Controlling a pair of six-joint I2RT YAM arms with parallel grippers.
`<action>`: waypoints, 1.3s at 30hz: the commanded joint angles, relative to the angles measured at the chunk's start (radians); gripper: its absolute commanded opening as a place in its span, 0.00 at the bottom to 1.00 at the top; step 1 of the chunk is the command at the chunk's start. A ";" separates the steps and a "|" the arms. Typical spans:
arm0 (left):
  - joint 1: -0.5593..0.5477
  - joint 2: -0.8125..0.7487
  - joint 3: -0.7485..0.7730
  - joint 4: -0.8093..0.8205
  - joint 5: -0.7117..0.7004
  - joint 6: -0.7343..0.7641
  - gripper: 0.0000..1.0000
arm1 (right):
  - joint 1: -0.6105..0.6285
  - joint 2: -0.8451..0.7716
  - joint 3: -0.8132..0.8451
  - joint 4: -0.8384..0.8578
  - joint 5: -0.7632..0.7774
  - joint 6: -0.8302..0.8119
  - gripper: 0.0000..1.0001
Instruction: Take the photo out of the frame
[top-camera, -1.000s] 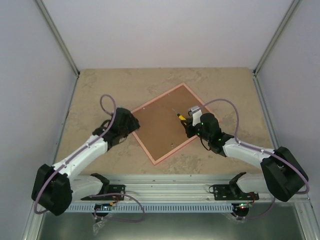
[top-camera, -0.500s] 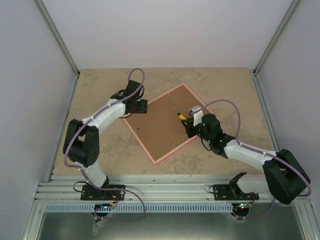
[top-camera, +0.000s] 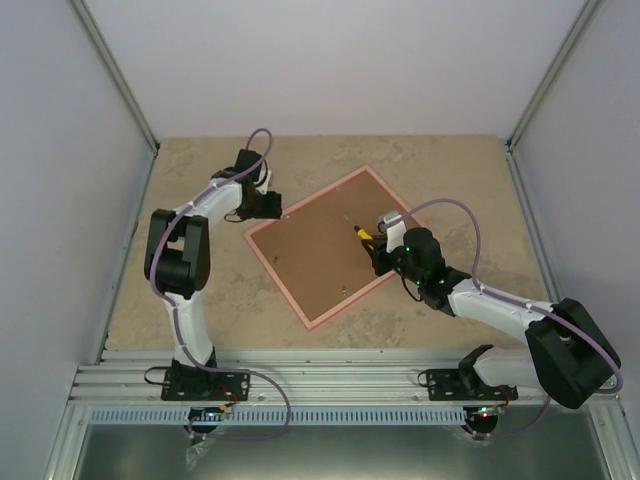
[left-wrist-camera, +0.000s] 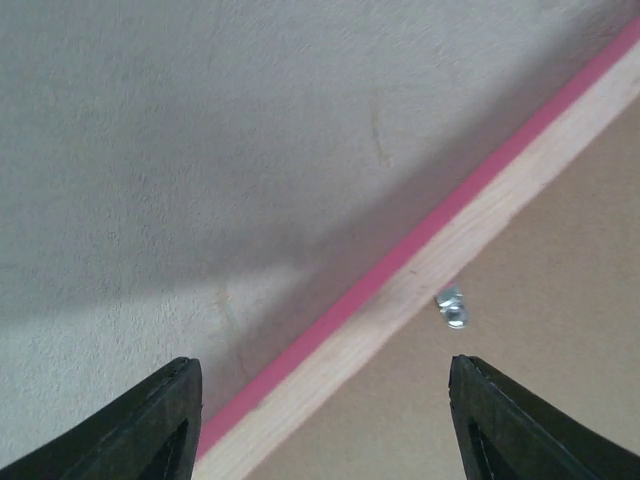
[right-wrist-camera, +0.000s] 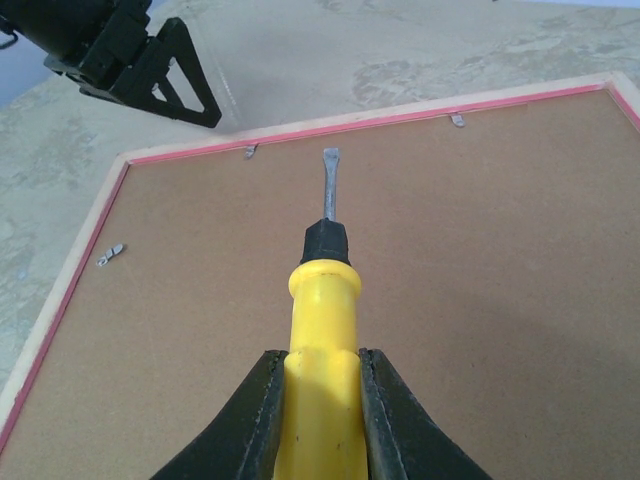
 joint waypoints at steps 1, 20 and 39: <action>0.035 0.056 0.027 -0.034 0.104 0.021 0.70 | -0.006 0.004 -0.002 0.033 -0.004 -0.015 0.00; 0.007 -0.033 -0.137 -0.077 0.153 -0.014 0.59 | -0.006 0.020 0.009 0.021 -0.015 -0.016 0.00; -0.058 -0.211 -0.421 -0.007 0.166 -0.131 0.37 | 0.001 0.087 0.055 -0.004 -0.144 0.003 0.00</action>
